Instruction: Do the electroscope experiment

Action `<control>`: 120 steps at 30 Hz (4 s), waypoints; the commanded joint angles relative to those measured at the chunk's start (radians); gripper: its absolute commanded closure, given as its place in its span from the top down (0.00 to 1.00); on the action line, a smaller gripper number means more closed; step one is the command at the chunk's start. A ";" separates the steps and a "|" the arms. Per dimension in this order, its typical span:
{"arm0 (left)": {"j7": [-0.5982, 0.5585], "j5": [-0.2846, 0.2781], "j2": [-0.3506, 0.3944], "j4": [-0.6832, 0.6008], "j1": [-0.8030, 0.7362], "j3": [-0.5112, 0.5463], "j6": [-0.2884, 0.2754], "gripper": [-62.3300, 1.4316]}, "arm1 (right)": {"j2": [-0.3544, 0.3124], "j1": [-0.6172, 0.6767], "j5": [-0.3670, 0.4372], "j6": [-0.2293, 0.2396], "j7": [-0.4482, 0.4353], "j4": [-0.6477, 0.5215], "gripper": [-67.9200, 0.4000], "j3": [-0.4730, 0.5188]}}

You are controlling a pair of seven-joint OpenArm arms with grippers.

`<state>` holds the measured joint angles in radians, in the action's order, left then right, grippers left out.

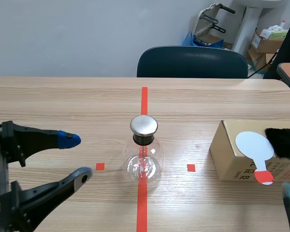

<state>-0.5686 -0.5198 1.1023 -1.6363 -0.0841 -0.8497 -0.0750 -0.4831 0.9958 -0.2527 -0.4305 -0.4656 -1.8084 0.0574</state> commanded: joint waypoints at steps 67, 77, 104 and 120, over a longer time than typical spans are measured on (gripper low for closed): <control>0.281 0.040 -0.271 -0.219 -0.733 0.880 0.207 0.61 | -0.004 -0.483 0.646 0.873 0.481 -0.162 1.00 -0.092; 0.305 0.029 -0.271 -0.236 -0.732 0.903 0.207 0.61 | -0.004 -0.483 0.646 0.873 0.477 -0.162 1.00 -0.092; 0.305 0.029 -0.271 -0.236 -0.732 0.903 0.207 0.61 | -0.004 -0.483 0.646 0.873 0.475 -0.162 1.00 -0.091; 0.304 0.029 -0.271 -0.236 -0.732 0.903 0.207 0.61 | -0.004 -0.483 0.646 0.873 0.475 -0.162 1.00 -0.091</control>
